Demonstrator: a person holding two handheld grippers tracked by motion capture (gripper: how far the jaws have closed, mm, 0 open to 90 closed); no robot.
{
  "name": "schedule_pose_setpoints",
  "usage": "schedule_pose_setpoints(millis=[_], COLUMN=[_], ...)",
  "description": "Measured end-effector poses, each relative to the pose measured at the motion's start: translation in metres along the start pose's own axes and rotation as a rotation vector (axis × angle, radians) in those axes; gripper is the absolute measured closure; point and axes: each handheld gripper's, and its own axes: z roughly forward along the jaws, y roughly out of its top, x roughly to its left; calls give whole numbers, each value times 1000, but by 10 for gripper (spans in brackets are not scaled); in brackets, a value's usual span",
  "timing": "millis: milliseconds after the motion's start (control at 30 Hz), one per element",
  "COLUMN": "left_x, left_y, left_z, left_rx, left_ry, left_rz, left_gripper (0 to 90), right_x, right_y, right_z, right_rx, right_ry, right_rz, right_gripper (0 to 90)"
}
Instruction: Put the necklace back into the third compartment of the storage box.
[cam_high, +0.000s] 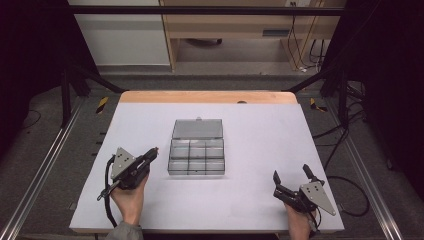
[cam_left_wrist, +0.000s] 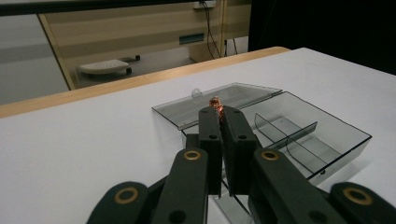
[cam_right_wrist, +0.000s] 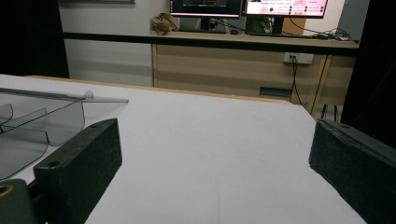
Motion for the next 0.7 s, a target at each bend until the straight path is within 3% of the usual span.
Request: schedule_pose_setpoints(millis=[267, 700], left_x=[-3, -6], left_y=[2, 6], left_z=[7, 29], left_rx=[-20, -5], left_ry=[9, -1], left_rz=[-14, -29], left_gripper=[863, 863], right_x=[0, 0], right_y=[0, 0], right_z=[0, 0], right_rx=[-1, 1], right_ry=[0, -2], right_rz=[0, 2], right_gripper=[29, 29])
